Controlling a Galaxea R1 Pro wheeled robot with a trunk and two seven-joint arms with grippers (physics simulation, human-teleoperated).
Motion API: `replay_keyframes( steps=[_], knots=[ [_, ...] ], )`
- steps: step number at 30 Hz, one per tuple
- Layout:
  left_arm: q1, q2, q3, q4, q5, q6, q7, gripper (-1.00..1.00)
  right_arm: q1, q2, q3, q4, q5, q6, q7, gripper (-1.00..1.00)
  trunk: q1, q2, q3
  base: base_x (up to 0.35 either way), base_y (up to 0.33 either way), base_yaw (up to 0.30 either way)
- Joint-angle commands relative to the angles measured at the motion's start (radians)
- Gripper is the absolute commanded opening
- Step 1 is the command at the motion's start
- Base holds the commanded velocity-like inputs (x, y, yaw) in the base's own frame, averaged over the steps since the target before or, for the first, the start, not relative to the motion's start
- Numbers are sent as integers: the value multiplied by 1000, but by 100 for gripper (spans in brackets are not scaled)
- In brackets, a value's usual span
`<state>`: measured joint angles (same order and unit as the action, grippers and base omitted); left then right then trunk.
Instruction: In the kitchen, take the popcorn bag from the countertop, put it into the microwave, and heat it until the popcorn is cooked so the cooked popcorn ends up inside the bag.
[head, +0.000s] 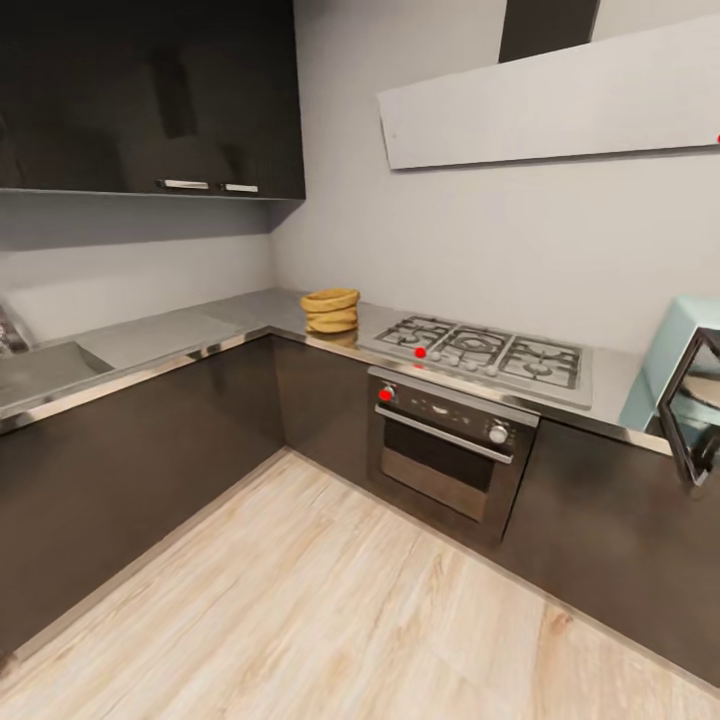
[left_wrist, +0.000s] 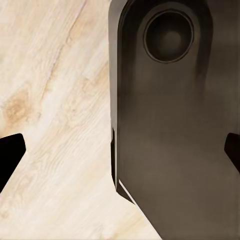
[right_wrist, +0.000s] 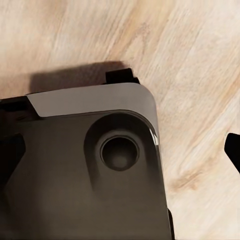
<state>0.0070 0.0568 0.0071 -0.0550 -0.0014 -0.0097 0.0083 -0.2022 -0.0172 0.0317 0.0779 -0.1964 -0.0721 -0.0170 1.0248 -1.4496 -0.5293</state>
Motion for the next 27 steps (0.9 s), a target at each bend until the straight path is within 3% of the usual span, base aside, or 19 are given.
replay_keyframes(
  steps=[1, 15, 27],
  knots=[
    [1, 0, 1, -2, 0, -1, 1, 100, -2, 0, 4, 5, -8, -8, 0, 100, 0, 0, -1, 107, 282, 0],
    [1, 0, 1, -2, 0, -1, 1, 100, -2, 0, 4, 4, -8, -6, 0, 100, 0, 0, -1, 175, 268, -7],
    [1, 1, 1, -2, 0, -1, 1, 100, -2, 0, 4, 5, -8, -7, 0, 100, 0, 0, -1, 228, 236, -220]
  ],
)
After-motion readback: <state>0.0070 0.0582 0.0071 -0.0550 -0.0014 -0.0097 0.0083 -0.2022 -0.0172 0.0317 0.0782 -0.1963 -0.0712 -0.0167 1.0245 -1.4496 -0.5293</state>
